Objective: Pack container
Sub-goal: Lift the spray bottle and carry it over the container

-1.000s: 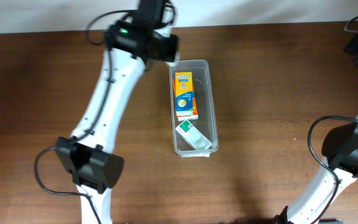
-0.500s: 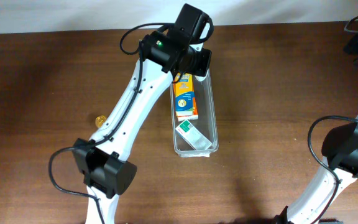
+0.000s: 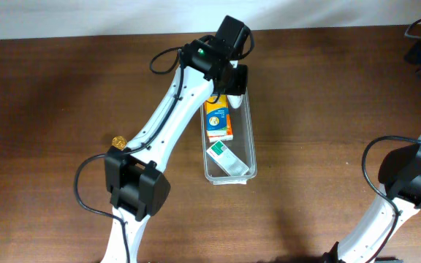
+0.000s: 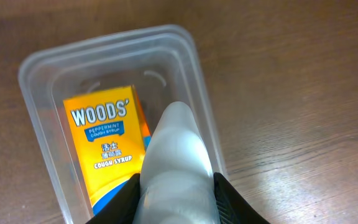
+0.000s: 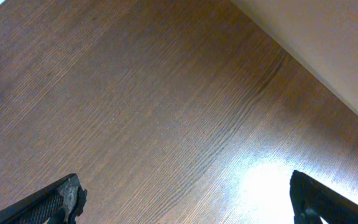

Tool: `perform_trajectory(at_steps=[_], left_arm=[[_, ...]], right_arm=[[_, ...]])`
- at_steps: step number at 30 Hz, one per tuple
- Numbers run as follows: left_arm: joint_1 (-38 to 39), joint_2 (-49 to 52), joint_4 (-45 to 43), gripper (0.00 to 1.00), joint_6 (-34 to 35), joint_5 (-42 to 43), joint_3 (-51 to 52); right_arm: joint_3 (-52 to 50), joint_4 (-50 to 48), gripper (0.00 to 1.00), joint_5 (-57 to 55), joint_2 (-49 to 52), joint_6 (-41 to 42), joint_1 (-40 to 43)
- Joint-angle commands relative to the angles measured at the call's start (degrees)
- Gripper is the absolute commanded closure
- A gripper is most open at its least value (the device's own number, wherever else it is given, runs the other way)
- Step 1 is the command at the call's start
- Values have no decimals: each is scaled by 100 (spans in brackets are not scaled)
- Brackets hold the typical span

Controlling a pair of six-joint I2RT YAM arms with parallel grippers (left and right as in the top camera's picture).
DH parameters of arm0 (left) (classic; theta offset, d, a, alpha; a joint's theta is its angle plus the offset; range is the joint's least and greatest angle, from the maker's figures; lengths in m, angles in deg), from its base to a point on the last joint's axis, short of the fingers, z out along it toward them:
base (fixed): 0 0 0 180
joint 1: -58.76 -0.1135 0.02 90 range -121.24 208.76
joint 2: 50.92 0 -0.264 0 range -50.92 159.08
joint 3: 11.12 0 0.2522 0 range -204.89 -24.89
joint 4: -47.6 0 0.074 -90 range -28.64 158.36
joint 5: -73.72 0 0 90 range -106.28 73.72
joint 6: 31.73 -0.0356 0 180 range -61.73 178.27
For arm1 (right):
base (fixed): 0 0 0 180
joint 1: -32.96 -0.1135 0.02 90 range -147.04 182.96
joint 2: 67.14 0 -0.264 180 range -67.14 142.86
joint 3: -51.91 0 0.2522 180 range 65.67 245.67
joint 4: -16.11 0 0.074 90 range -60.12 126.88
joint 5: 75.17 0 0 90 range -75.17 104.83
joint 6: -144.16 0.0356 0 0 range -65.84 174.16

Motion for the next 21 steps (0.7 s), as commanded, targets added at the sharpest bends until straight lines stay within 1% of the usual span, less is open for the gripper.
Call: perform_trajectory(at_steps=[1,10,21], left_arm=[[9,177,57,85,184,22,-127],[13,542,63,84,181,-66,-127],[13,887,-170,84,179,-68,-127]], right_arm=[[-33,0,2,-107,46,-15,26],[-33,0,2,-107,44,-15,26],[-33,0,2,-107,44,-15,26]])
